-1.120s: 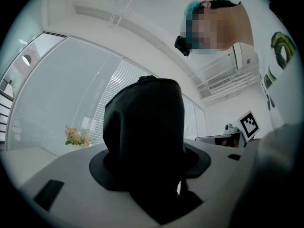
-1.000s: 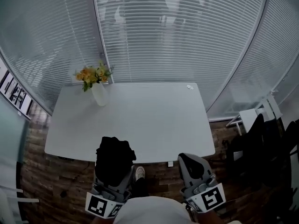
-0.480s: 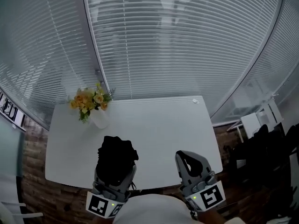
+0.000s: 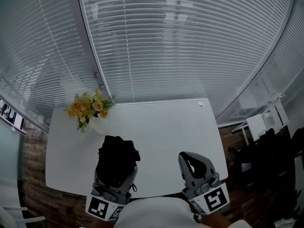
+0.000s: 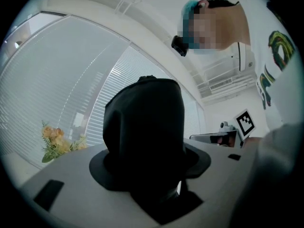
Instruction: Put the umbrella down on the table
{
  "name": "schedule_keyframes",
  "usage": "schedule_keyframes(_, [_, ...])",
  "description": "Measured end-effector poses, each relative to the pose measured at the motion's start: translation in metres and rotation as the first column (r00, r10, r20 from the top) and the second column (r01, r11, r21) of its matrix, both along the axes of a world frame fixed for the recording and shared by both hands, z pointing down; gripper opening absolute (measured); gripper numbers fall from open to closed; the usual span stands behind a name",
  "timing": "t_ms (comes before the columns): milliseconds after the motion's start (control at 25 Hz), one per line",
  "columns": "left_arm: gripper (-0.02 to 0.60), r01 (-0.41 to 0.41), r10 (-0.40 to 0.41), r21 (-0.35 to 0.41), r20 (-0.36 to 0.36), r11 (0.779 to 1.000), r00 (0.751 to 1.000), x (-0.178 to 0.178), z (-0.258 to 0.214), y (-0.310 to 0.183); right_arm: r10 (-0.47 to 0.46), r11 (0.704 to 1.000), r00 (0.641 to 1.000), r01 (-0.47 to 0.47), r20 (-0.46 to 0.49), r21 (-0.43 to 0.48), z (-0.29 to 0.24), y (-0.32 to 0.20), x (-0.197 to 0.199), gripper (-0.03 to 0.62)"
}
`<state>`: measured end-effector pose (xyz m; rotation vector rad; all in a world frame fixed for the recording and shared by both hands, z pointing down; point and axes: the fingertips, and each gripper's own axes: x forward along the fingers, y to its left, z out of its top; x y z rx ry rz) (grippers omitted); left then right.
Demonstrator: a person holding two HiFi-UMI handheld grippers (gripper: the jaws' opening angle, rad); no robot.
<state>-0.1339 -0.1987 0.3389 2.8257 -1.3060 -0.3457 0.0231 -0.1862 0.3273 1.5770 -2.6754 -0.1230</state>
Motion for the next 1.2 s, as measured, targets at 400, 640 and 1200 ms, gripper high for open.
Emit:
schedule_keyframes(400, [0.264, 0.045, -0.045, -0.001, 0.008, 0.999, 0.999, 0.036, -0.002, 0.004, -0.042, 0.999, 0.999, 0.041, 0.011, 0.010, -0.003, -0.003, 0.038, 0.009])
schedule_keyframes(640, [0.264, 0.052, -0.052, 0.020, 0.013, 0.998, 0.999, 0.061, -0.004, 0.007, -0.046, 0.999, 0.999, 0.045, 0.013, 0.017, -0.003, -0.001, 0.066, 0.009])
schedule_keyframes(1200, [0.264, -0.041, 0.049, -0.038, 0.228, 0.998, 0.972, 0.091, 0.019, -0.011, -0.008, 1.000, 0.999, 0.007, 0.040, 0.006, -0.001, -0.012, 0.086, 0.009])
